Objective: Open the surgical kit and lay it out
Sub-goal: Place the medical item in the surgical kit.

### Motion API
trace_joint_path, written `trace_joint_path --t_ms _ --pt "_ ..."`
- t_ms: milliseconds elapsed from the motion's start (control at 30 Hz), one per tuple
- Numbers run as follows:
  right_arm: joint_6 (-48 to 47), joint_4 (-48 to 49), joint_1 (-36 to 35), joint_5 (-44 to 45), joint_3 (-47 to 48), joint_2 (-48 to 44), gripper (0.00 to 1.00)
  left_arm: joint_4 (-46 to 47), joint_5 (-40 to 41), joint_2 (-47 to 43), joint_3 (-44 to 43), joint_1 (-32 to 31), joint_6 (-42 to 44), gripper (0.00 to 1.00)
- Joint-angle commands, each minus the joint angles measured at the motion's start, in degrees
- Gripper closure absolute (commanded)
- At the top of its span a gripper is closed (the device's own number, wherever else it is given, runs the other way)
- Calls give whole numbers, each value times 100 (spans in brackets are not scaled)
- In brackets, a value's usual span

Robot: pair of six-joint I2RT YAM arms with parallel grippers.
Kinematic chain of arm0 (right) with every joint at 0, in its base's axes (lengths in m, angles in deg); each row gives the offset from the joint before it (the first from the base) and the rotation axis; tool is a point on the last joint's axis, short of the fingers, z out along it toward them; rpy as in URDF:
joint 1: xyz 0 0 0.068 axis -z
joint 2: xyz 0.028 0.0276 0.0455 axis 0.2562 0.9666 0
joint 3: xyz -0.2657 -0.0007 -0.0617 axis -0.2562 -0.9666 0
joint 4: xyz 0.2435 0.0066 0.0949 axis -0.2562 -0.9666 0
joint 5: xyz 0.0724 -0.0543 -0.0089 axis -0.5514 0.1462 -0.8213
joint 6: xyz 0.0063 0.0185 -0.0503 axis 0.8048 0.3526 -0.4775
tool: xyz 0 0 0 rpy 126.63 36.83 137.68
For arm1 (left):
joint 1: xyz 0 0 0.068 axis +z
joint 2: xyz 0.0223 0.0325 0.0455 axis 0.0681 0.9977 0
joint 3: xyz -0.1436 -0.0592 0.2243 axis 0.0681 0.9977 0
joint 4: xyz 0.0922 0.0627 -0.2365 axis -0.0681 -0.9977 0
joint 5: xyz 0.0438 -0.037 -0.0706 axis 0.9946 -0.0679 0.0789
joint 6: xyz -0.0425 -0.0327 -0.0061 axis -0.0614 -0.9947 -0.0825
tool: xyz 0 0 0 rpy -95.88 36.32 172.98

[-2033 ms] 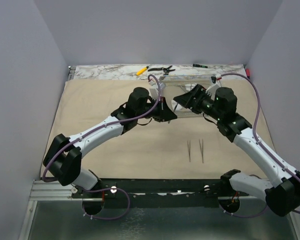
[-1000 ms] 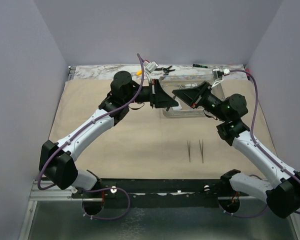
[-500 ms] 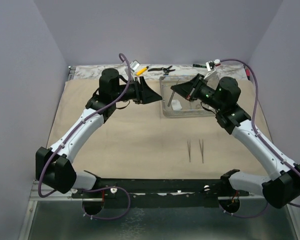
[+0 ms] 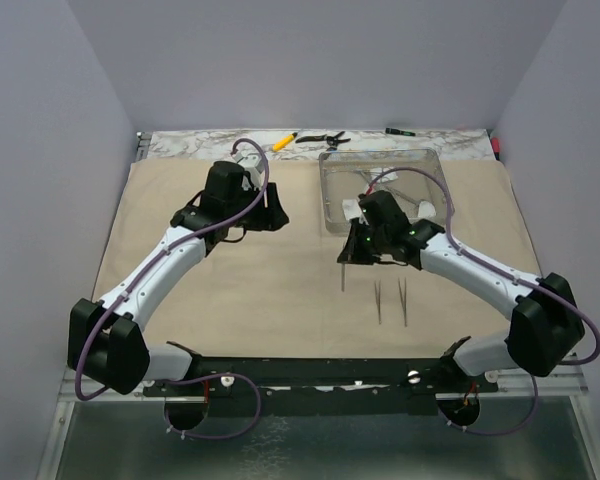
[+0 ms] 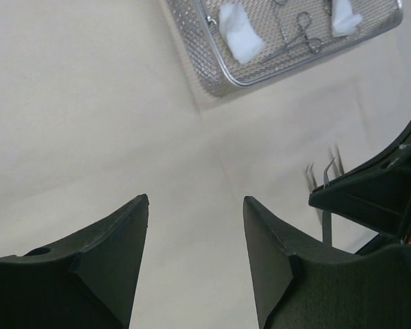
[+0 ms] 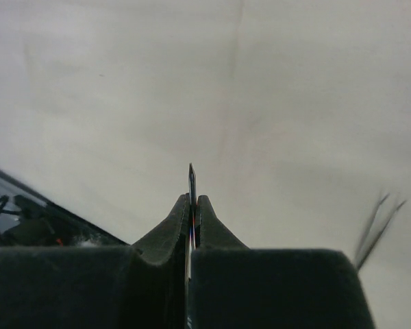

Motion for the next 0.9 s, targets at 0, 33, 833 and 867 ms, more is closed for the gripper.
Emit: trace_joint_path --t_ms 0,33,833,867 --pt "66 -787 -296 1135 63 455 99 -208 587 -130 162 6 251 41" --pt "88 -880 -348 1253 97 593 99 -208 612 -135 190 3 249 41" --pt "645 -1274 -844 2110 -43 1724 99 -225 805 -276 445 5 343 41" --pt "687 -1282 -865 2135 -59 1736 99 -225 805 -271 451 9 346 41"
